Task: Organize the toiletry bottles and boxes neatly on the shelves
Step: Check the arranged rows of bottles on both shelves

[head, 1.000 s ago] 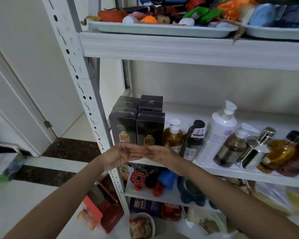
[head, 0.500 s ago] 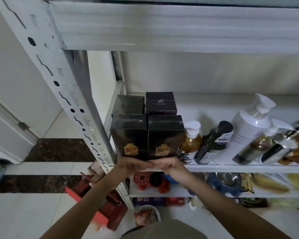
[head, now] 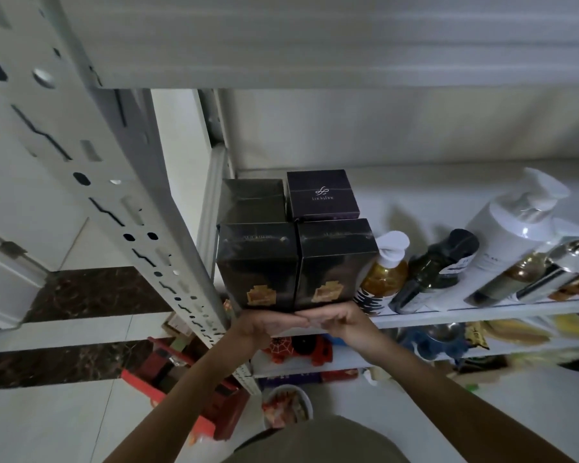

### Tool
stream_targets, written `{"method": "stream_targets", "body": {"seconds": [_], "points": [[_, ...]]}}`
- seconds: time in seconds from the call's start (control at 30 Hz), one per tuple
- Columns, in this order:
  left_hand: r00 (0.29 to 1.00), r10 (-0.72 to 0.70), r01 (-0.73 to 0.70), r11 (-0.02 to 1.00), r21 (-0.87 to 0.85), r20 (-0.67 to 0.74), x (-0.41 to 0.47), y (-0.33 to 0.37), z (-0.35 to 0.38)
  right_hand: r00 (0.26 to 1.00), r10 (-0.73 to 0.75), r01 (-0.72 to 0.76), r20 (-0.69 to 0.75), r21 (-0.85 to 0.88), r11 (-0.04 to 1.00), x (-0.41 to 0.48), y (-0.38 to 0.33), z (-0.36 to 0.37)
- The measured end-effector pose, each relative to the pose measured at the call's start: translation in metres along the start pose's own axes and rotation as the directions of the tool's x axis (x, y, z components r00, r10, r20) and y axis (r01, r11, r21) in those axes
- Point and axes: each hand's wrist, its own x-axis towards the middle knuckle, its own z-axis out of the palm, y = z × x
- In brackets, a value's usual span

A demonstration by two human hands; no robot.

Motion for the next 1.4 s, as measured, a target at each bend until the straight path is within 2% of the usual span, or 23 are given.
{"method": "stream_targets", "body": {"seconds": [0.07,0.17,0.37,0.5,0.6,0.73,0.87,1.1,1.4], "points": [[0.999,0.052,-0.052,0.999,-0.005,0.009,-0.005,0.006,0.005,1.000,0.016,-0.016,-0.002,-0.001,1.000,0.000,0.000,0.000],[1.000,0.006,-0.006,1.000,0.008,0.023,-0.001,0.009,0.001,0.999,0.038,-0.038,-0.004,-0.005,0.999,0.002,-0.002,0.000],[0.997,0.081,-0.081,0.996,-0.029,0.008,-0.001,0.015,0.003,0.996,0.087,-0.087,-0.002,0.012,0.996,0.003,-0.006,0.001],[1.000,0.013,-0.013,0.999,-0.038,0.014,0.006,0.009,0.010,0.996,0.086,-0.087,-0.028,-0.007,0.996,-0.007,-0.002,-0.007],[0.993,0.015,-0.014,1.000,-0.008,0.114,0.018,0.011,0.026,0.995,0.076,-0.079,-0.071,-0.044,0.996,-0.022,0.006,-0.022],[0.986,0.014,-0.011,1.000,-0.020,0.167,0.037,0.012,0.051,0.991,0.060,-0.065,-0.119,-0.037,0.997,-0.046,0.015,-0.047],[0.987,0.043,-0.041,0.999,-0.017,0.153,0.058,0.014,0.067,0.989,0.029,-0.030,-0.145,-0.002,1.000,-0.054,0.018,-0.067],[0.994,0.041,-0.042,0.999,0.007,0.103,0.068,0.010,0.076,0.971,0.100,-0.091,-0.215,0.051,0.995,-0.054,0.021,-0.074],[0.997,0.059,-0.058,0.998,-0.006,0.048,0.070,0.004,0.079,0.962,0.151,-0.123,-0.227,0.131,0.984,-0.051,0.020,-0.074]]}}
